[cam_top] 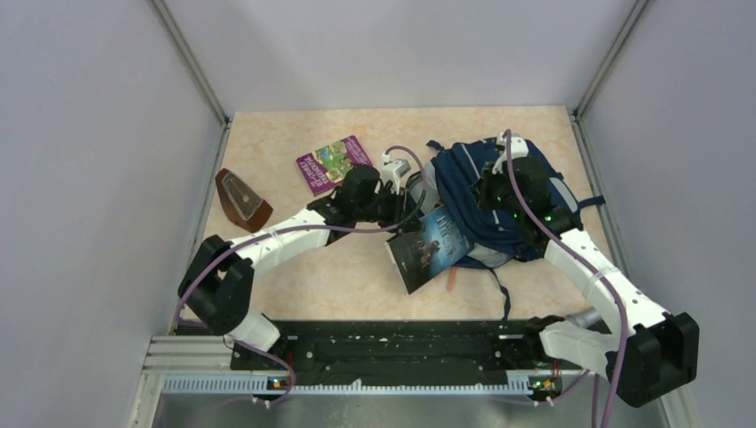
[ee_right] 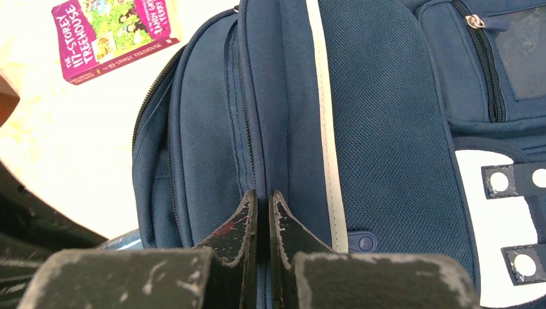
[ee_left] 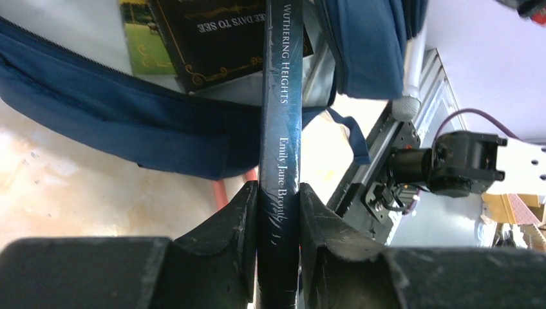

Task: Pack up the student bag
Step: Place the book in the student bag.

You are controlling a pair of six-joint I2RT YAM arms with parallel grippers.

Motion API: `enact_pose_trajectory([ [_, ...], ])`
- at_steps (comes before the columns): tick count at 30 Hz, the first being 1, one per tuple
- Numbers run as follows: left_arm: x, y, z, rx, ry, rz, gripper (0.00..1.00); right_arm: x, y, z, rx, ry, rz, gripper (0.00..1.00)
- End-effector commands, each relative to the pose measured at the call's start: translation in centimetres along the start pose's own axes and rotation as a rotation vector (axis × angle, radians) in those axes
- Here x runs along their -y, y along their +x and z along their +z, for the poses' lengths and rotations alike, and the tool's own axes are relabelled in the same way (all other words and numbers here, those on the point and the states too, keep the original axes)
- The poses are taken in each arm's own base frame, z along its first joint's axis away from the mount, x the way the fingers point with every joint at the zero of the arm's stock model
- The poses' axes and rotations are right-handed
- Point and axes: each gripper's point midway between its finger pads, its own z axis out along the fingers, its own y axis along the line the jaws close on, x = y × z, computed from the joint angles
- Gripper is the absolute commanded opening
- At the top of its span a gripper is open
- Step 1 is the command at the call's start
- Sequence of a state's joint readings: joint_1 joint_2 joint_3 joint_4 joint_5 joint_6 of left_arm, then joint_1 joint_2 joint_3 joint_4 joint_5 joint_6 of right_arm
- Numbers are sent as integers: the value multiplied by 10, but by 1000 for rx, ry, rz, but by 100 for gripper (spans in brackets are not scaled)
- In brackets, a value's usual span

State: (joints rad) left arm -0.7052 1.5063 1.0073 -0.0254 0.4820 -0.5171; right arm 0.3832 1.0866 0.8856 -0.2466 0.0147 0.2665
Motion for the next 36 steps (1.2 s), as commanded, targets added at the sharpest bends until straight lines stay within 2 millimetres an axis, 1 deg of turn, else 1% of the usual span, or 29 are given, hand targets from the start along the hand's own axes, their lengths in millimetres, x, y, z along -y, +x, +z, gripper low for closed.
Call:
enact_pose_trajectory([
  [1, 2, -62, 7, 162, 24, 43, 0, -34, -69, -18, 236, -145, 27, 0],
  [4, -18, -69, 11, 182, 2, -1, 0, -34, -69, -21, 239, -149, 28, 0],
  [8, -36, -74, 12, 194, -5, -37, 0, -36, -70, -24, 247, -157, 29, 0],
  [13, -50, -77, 16, 185, 12, -67, 0, -37, -70, -25, 253, -169, 36, 0],
  [18, -63, -87, 15, 206, 67, -137, 0, -38, -69, -25, 251, -171, 39, 0],
  [20, -65, -90, 14, 196, 91, -157, 0, -36, -69, -26, 255, -162, 39, 0],
  [23, -60, -94, 12, 180, 97, -164, 0, -30, -69, -27, 262, -133, 38, 0],
  [28, -25, -109, 2, 220, 254, -189, 0, -28, -69, -27, 265, -123, 41, 0],
  [33, 3, -120, -2, 237, 327, -165, 0, -26, -69, -28, 265, -107, 38, 0],
  [36, 16, -129, -8, 260, 363, -157, 0, -24, -70, -30, 268, -98, 34, 0],
])
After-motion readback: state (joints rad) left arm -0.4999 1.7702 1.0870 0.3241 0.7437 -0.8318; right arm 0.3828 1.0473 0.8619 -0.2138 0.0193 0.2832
